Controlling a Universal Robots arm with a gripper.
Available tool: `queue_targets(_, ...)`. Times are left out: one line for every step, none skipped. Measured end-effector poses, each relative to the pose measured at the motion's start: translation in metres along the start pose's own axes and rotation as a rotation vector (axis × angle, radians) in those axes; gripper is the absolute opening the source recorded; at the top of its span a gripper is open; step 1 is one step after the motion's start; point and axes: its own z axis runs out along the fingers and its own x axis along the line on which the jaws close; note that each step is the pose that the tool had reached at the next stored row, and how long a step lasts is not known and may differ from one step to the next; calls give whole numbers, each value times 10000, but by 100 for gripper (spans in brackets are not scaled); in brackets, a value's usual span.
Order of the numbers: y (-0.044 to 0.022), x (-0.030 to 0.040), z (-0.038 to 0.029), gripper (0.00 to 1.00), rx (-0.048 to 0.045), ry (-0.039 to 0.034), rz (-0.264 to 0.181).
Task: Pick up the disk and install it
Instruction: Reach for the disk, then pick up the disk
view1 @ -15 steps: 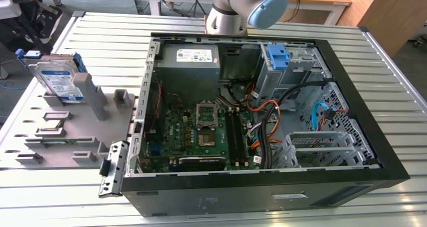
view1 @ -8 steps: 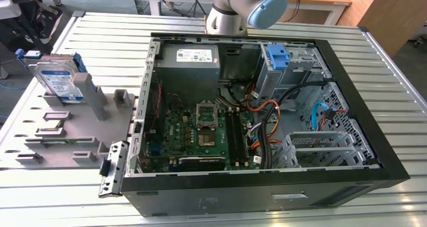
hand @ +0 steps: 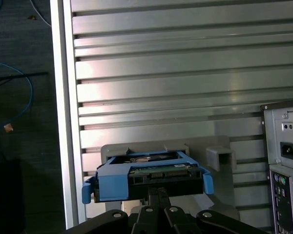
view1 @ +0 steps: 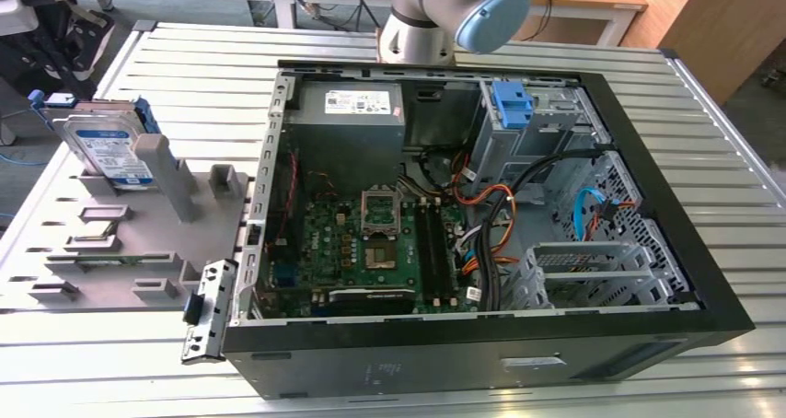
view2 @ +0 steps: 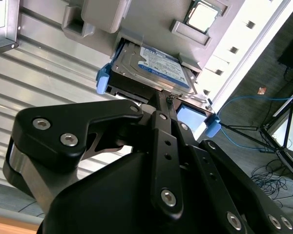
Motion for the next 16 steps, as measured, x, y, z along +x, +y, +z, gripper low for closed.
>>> queue_targets(0,0,2,11,0,-1,0)
queue_targets(0,0,3,11,1,-1,0)
queue_targets(0,0,3,11,1,0,0)
queue_targets(0,0,4,11,1,-2,0)
queue_targets(0,0,5,11,1,-1,0)
queue_targets(0,0,5,11,1,-1,0)
queue_targets(0,0,5,11,1,-1,0)
queue_targets(0,0,5,11,1,-1,0)
queue_targets(0,0,6,11,1,-1,0)
queue_targets(0,0,7,11,1,-1,0)
queue_targets(0,0,10,11,1,-1,1)
queue_targets(0,0,10,11,1,-1,0)
queue_targets(0,0,10,11,1,-1,0)
queue_targets(0,0,10,11,1,-1,0)
queue_targets(0,0,10,11,1,-1,0)
queue_targets(0,0,10,11,1,-1,0)
